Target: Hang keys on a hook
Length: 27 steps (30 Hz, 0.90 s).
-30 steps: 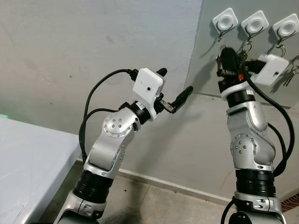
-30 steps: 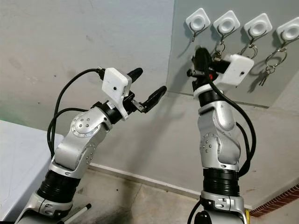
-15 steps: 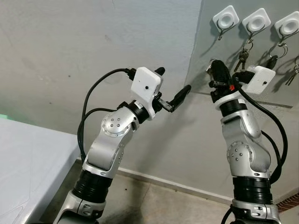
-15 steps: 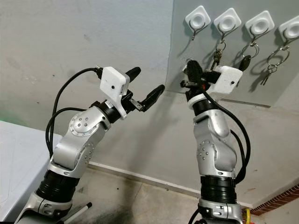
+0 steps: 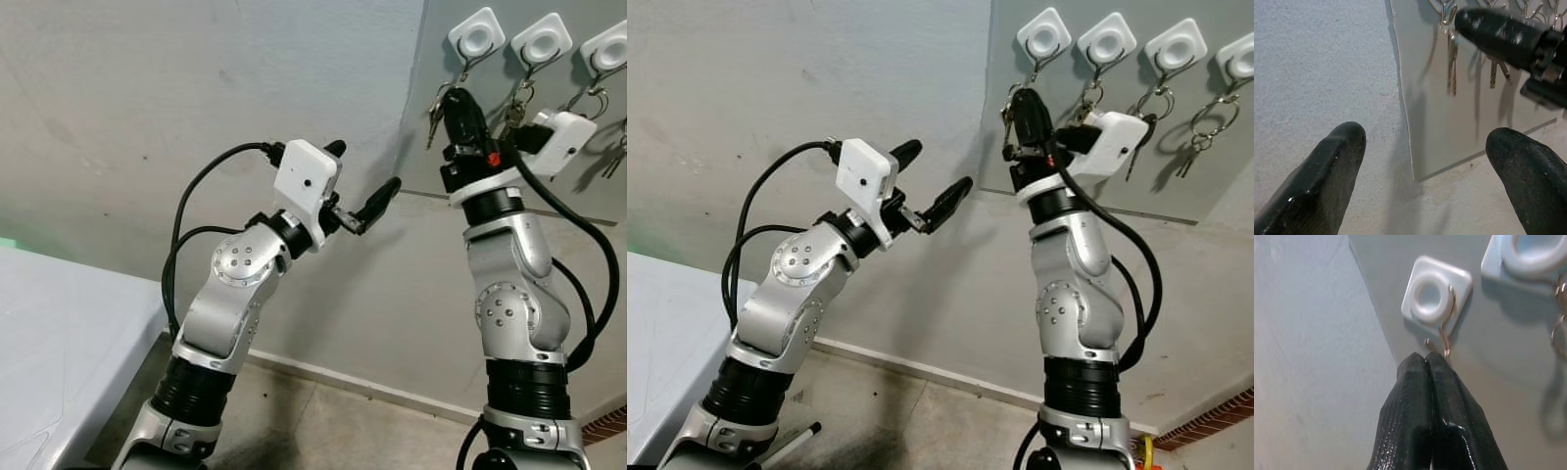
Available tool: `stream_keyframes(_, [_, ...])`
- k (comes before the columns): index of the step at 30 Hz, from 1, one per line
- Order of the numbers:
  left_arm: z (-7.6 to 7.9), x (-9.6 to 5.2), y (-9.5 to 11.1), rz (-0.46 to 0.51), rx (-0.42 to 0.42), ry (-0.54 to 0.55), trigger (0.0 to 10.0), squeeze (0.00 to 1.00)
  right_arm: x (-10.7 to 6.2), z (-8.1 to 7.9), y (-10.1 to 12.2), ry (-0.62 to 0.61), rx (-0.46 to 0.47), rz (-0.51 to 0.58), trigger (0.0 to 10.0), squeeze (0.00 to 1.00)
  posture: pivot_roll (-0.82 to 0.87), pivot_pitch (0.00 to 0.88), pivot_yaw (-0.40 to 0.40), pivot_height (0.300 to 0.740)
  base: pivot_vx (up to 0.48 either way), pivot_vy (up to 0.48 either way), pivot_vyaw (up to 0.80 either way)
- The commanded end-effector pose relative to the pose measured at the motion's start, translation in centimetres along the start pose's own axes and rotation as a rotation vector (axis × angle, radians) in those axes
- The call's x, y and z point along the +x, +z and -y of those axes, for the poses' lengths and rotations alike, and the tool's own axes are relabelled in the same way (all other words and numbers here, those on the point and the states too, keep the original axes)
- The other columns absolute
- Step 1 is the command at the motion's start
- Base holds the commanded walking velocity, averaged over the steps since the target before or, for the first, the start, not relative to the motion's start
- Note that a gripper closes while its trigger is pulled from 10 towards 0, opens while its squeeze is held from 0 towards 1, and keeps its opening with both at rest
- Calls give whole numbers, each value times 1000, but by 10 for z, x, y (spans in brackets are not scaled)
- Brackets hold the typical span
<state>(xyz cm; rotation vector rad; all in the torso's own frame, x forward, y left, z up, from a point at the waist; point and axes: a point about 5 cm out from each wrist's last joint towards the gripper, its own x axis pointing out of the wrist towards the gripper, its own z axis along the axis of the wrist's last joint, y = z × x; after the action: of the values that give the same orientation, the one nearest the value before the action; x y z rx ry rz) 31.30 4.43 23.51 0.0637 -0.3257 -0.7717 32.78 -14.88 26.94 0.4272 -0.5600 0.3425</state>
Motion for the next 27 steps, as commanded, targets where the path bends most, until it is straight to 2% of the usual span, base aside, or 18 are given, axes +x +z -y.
stream_keyframes(1, [-3, -1, 6, 16, 6, 7, 10000, 0, 5, -5, 11, 26, 2, 54, 10000, 0, -51, 75, 66, 740, 0, 0, 0])
stream_keyframes(14, [-1, 0, 7, 17, 5, 0, 10000, 0, 8, -5, 19, 22, 21, 89, 10000, 0, -50, 74, 67, 740, 0, 0, 0])
stream_keyframes(17, [-1, 0, 7, 18, 5, -3, 10000, 0, 8, -1, 14, -6, 49, 61, 10000, 0, -50, 75, 67, 740, 0, 0, 0])
stream_keyframes(22, [-1, 0, 7, 19, 6, -2, 10000, 0, 4, 14, -5, -122, 79, -53, 10000, 0, -49, 73, 67, 740, 0, 0, 0])
stream_keyframes(27, [-2, 0, 7, 18, 4, 0, 10000, 0, 0, 18, -10, -156, 114, -69, 10000, 0, -50, 72, 68, 740, 0, 0, 0])
